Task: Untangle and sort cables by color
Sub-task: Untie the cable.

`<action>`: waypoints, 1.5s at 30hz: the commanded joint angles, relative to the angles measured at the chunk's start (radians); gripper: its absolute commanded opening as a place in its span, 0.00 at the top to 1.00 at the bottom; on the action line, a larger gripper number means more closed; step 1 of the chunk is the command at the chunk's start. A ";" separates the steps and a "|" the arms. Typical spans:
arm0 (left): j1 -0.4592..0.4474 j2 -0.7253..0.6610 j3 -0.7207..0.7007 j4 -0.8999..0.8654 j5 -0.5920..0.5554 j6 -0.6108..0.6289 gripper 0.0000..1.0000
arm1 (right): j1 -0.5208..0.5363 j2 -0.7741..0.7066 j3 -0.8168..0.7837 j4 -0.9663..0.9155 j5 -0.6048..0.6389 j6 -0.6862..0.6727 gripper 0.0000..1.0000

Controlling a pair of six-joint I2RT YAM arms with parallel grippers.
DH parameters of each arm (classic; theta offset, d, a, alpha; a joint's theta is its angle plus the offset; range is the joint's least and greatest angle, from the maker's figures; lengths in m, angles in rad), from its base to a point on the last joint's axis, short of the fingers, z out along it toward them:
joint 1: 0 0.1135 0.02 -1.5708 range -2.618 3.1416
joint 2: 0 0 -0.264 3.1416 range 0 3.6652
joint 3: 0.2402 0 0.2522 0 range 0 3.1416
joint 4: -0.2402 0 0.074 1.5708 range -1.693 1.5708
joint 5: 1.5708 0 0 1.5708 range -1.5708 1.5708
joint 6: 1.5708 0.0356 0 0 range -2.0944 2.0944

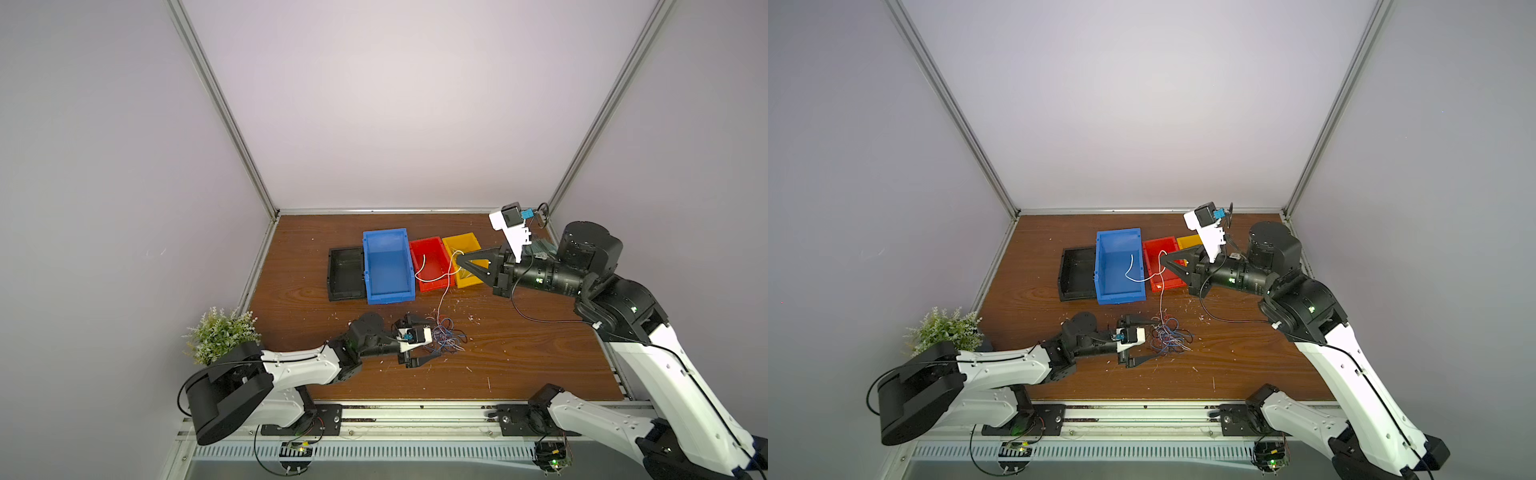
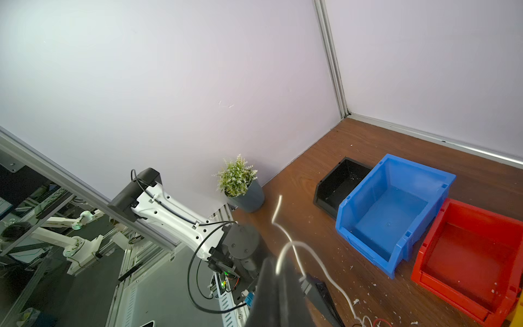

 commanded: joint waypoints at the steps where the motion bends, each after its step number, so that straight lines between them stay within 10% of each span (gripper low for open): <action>1: -0.009 0.036 0.015 -0.010 -0.031 -0.022 0.19 | 0.000 -0.006 0.014 0.056 0.009 0.009 1.00; 10: -0.009 0.128 0.010 0.049 -0.313 -0.006 0.18 | 0.000 -0.002 0.011 0.080 -0.016 0.029 1.00; 15: -0.008 0.236 0.054 0.105 -0.263 -0.045 0.25 | 0.000 -0.005 0.024 0.125 -0.032 0.068 1.00; 25: -0.055 0.343 0.038 0.314 -0.276 -0.041 0.99 | 0.000 -0.011 0.188 0.077 0.140 0.062 1.00; 45: -0.055 0.300 -0.055 0.360 -0.395 -0.057 1.00 | 0.027 -0.073 0.662 0.110 0.897 -0.179 1.00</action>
